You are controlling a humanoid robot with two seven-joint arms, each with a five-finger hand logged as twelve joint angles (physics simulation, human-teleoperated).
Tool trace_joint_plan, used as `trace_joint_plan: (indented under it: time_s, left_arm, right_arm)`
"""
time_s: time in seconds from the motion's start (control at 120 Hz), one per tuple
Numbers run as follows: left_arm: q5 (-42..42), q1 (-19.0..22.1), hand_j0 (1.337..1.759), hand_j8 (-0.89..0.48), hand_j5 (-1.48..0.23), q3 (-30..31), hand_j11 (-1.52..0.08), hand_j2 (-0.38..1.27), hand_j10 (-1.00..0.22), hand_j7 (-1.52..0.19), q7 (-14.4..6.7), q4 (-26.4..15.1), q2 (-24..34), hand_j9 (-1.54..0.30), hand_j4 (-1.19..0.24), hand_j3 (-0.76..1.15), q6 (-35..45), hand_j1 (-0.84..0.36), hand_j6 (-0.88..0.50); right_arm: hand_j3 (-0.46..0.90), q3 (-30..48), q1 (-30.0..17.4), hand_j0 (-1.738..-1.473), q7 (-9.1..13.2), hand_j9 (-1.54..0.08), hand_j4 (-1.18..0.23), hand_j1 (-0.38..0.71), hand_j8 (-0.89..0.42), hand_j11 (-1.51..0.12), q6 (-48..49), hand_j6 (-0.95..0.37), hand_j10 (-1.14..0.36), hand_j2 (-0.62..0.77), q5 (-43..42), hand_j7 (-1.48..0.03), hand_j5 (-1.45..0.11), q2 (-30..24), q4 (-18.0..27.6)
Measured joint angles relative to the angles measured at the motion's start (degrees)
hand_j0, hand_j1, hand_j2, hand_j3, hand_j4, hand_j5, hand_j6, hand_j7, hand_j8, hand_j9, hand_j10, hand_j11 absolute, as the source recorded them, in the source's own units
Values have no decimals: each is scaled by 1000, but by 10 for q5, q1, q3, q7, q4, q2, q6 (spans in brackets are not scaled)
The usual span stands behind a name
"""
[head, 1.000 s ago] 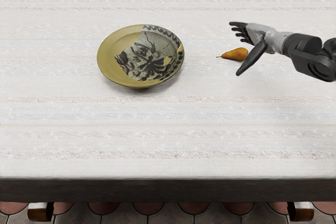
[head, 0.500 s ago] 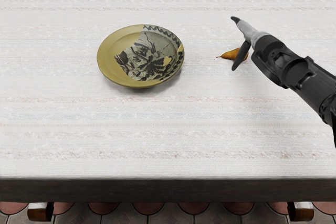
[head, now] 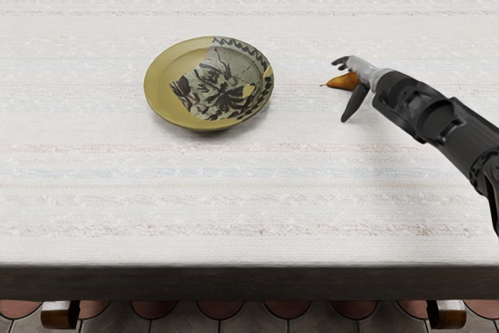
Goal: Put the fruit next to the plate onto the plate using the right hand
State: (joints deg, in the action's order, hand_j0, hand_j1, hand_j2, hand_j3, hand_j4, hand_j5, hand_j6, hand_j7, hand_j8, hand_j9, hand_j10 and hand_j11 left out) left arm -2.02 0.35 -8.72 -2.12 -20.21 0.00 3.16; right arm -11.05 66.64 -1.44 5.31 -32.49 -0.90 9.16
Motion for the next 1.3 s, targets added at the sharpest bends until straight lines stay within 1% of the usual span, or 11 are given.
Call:
trace_joint_plan:
  time_s: [0.067, 0.075, 0.1, 0.167, 0.25, 0.467, 0.508, 0.633, 0.833, 1.05, 1.3]
  left_arm:
    - [0, 0, 1658, -19, -24, 0, -25, 4, -19, -25, 0, 0, 0, -25, -19, 0, 0, 326, -19]
    - [0, 0, 1658, -19, -25, 0, -25, 4, -19, -25, 0, 0, 0, -25, -19, 0, 0, 326, -19]
    - [0, 0, 1658, -19, -25, 0, -25, 4, -19, -25, 0, 0, 0, -25, -19, 0, 0, 326, -19]
    - [0, 0, 1658, -19, -25, 0, -25, 4, -19, -25, 0, 0, 0, -25, -19, 0, 0, 326, -19]
    - [0, 0, 1658, -19, -25, 0, -25, 4, -19, -25, 0, 0, 0, -25, -19, 0, 0, 326, -19]
    - [0, 0, 1658, -19, -25, 0, -25, 4, -19, -25, 0, 0, 0, -25, -19, 0, 0, 326, -19]
    - [0, 0, 1658, -19, -25, 0, -25, 4, -19, -25, 0, 0, 0, -25, -19, 0, 0, 326, -19]
    - [0, 0, 1658, -19, -25, 0, -25, 4, -19, -25, 0, 0, 0, -25, -19, 0, 0, 326, -19]
    - [0, 0, 1658, -19, -25, 0, -25, 4, -19, -25, 0, 0, 0, -25, -19, 0, 0, 326, -19]
    - [0, 0, 1658, -19, -25, 0, -25, 4, -19, -25, 0, 0, 0, -25, -19, 0, 0, 326, -19]
    - [0, 0, 1658, -19, -25, 0, -25, 4, -19, -25, 0, 0, 0, -25, -19, 0, 0, 326, -19]
  right_arm:
    - [0, 1, 3, -1658, 0, -230, -222, -121, -55, -251, 12, -202, 50, -36, 0, -250, -226, -4, 0]
    - [0, 1, 3, -1658, 0, -231, -225, -118, -63, -254, 13, -204, 88, -36, 0, -253, -228, -5, 0]
    - [0, 1, 3, -1658, 0, -244, -232, -108, -59, -264, 16, -212, 56, -38, 0, -264, -240, -6, 0]
    - [0, 1, 4, -1658, 0, -293, -269, -64, -31, -313, 23, -248, 80, -45, 0, -312, -289, -7, 0]
    - [0, 2, 5, -1658, 0, -335, -311, -20, -4, -363, 27, -222, 113, -52, 0, -360, -330, -8, 0]
    - [1, 2, 8, -1658, -1, -434, -387, 70, -50, -469, 38, -255, 15, -67, 2, -455, -421, -10, 0]
    - [2, 2, 9, -1658, -1, -459, -400, 90, -76, -493, 41, -275, -3, -71, 2, -476, -444, -10, 0]
    - [0, 2, 12, -1658, -1, -516, -435, 141, -203, -547, 48, -375, -166, -80, 2, -531, -504, -15, 0]
    - [0, 2, 11, -1658, 0, -556, -467, 180, -374, -582, 56, -504, -369, -84, 2, -576, -552, -26, 0]
    - [-1, 1, 9, -1657, 0, -588, -484, 205, -451, -598, 58, -555, -432, -87, 2, -606, -587, -29, 0]
    - [0, -2, 6, -1658, 0, -612, -483, 219, -466, -615, 58, -502, -461, -92, 2, -618, -610, -30, 0]
